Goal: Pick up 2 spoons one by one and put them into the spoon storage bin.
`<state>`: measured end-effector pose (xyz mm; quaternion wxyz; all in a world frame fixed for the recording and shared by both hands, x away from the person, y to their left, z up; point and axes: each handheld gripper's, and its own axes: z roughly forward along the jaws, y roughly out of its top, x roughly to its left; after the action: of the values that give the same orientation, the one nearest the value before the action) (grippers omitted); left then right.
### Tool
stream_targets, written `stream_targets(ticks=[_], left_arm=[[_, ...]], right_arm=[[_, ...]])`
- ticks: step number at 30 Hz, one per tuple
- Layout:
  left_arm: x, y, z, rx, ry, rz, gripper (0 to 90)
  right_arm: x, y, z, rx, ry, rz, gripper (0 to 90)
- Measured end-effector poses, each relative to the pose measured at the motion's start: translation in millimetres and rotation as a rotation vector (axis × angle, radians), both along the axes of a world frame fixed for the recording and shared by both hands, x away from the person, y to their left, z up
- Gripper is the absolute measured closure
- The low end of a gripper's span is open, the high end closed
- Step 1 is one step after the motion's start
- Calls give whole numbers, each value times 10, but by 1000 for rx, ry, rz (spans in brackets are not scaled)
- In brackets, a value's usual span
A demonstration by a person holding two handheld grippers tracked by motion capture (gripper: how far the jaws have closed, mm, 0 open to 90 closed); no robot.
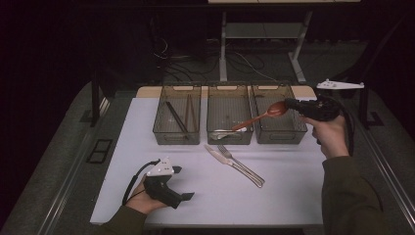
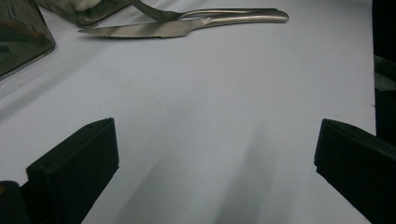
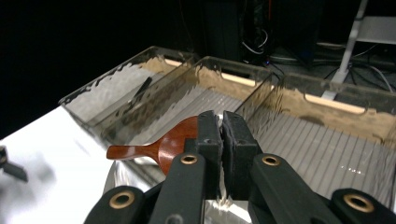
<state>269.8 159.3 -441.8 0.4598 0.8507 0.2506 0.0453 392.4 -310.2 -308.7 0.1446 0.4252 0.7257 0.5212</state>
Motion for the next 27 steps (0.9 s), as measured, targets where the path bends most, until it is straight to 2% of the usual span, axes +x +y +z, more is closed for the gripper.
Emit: stream_targets(ticks=[5,9,11,15,20,23,25,27], left_arm=[[-1,-2,5,-9,0,-4,0],[2,3,3,-14,3,-7,0],[2,5,5,-14,2,-8,0],[-2,1,8,-15,0,-11,0],[-2,-2,8,-21,0,-13,0],[1,-1,10,-19,-4,-17,0],[2,-1,10,-21,-2,-18,0],[6,-1,9,-19,-5,-20,0]], right_arm=[[178,168,37,-3,0,-24,865],[340,342,6,-25,17,-22,865],[414,450,-29,-53,22,-20,865],[533,664,-166,-95,59,-16,864],[641,871,-396,-107,117,-2,864],[686,947,-504,-118,142,0,863],[710,958,-547,-96,168,6,862],[724,982,-578,-117,179,4,856]])
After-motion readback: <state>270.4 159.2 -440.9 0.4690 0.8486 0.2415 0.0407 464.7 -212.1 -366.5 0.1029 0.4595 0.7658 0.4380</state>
